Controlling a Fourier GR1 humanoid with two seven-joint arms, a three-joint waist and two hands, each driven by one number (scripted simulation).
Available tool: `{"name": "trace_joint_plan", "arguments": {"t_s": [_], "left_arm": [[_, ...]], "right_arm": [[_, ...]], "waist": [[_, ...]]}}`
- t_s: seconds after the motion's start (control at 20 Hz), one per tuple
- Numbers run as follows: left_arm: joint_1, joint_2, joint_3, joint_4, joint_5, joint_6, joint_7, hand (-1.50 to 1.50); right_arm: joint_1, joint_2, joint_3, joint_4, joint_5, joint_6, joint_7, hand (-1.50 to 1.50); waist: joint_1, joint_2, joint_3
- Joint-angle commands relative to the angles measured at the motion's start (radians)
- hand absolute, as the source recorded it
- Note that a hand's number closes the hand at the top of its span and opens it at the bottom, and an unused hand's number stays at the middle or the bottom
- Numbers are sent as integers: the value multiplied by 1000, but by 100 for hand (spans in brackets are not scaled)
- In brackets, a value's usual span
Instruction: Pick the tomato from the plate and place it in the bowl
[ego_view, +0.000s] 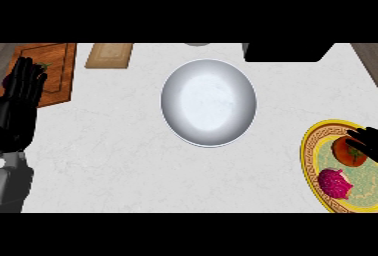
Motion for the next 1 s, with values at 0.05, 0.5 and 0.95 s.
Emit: {"name": "trace_joint_plan", "arguments": {"t_s": [0.05, 0.5, 0.95], "left_arm": [[48, 0, 47, 33, 8, -56, -61, 0], [16, -14, 59, -21, -24, -48, 3, 0], [-32, -57, 41, -7, -57, -17, 29, 0]], "right_arm": [[-37, 21, 14, 77, 75, -62, -9, -150], [-142, 61, 30, 196, 136, -53, 26, -150], [-272, 63, 13, 439, 191, -129, 46, -150]], "waist": [[0, 0, 0], [2, 0, 0], [6, 1, 0]]}}
